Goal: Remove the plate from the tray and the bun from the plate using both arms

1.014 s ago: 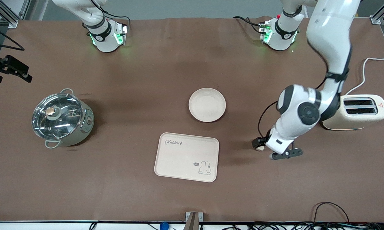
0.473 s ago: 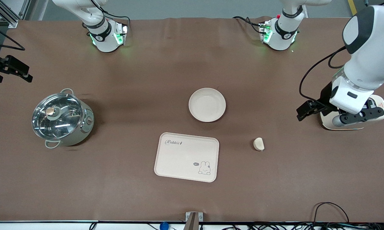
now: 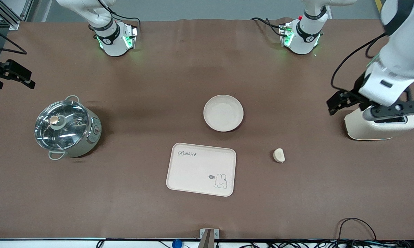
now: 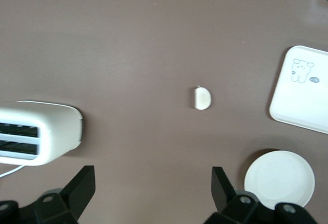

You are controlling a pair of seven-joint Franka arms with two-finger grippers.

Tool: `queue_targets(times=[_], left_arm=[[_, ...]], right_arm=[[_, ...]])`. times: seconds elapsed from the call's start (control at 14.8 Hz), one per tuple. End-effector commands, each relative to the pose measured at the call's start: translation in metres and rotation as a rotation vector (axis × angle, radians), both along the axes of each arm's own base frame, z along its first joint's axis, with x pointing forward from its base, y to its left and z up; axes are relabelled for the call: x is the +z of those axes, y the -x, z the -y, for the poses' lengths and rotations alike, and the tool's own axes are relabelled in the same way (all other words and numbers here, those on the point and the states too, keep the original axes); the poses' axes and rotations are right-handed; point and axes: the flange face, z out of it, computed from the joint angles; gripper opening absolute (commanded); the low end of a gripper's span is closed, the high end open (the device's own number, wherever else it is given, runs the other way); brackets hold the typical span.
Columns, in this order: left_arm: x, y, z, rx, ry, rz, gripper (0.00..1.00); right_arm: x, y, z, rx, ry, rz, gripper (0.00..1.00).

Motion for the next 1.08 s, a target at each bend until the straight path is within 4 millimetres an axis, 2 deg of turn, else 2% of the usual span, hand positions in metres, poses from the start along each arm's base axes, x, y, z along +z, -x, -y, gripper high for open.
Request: queue_targets(times=[0.0, 0.2, 0.34, 0.47, 0.61, 0.81, 1.01], left_arm=[[0.009, -0.005, -0.031, 0.013, -0.022, -0.002, 1.00], [0.024, 0.000, -0.059, -0.023, -0.032, 0.018, 1.00], [0.024, -0.004, -0.083, 0.007, -0.026, 0.027, 1.00], [0.027, -0.007, -0.098, -0.019, 0.010, 0.049, 1.00], [0.029, -0.007, -0.122, -0.054, 0.042, 0.055, 1.00], [0.027, -0.006, -0.131, -0.102, 0.082, 0.053, 1.00], [0.025, -0.008, -0.121, -0.070, 0.090, 0.049, 1.00]], right_arm=[[0.002, 0.003, -0.001, -0.012, 0.001, -0.002, 1.00], [0.002, 0.003, -0.001, -0.012, 0.001, -0.001, 1.00], [0.002, 0.003, -0.001, -0.012, 0.001, -0.001, 1.00], [0.002, 0.003, -0.001, -0.012, 0.001, -0.001, 1.00], [0.003, 0.002, 0.000, -0.015, 0.001, 0.001, 1.00], [0.003, 0.002, -0.001, -0.014, 0.001, 0.001, 1.00], [0.003, 0.002, -0.001, -0.014, 0.001, 0.001, 1.00]])
